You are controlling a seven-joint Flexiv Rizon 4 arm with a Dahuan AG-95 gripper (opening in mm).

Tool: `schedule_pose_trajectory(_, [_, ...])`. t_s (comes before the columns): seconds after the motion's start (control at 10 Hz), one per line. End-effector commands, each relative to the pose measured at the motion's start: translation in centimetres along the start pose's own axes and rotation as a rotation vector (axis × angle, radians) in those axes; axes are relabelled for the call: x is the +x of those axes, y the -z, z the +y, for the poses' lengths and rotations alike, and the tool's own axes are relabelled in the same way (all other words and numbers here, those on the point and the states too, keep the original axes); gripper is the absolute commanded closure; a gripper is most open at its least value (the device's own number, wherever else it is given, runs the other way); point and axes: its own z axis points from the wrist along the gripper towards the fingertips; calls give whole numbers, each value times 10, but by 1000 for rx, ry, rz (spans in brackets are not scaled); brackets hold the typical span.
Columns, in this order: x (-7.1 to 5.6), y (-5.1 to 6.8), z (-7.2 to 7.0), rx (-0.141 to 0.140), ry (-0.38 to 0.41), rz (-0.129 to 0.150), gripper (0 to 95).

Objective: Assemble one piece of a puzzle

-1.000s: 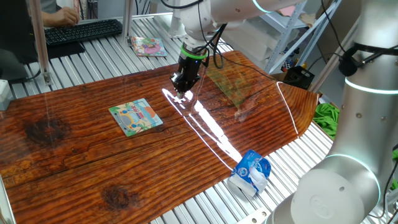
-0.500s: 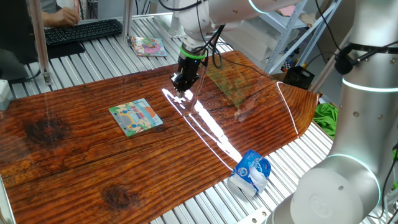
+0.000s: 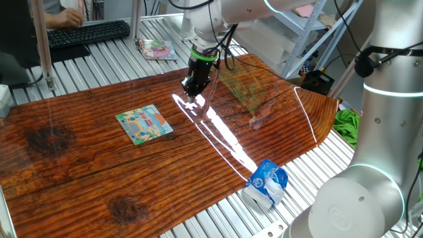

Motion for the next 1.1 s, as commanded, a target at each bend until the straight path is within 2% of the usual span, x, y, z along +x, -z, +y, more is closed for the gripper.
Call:
schedule_pose_trajectory(0.1, [0,1,1,2,-1,-17,950])
schedule_pose_trajectory(0.3, [0,1,1,-10,-12,-25,950])
schedule_pose_trajectory(0.4, [0,1,1,-6,-36,-29,950])
schedule_pose_trajectory(0.6, [0,1,1,-4,-81,-5,950])
schedule_pose_trajectory(0.8, [0,1,1,-12,-121,-4,950])
schedule_pose_trajectory(0.9, [0,1,1,-3,-156,12,950])
schedule_pose_trajectory(1.1, [0,1,1,-5,-182,9,950])
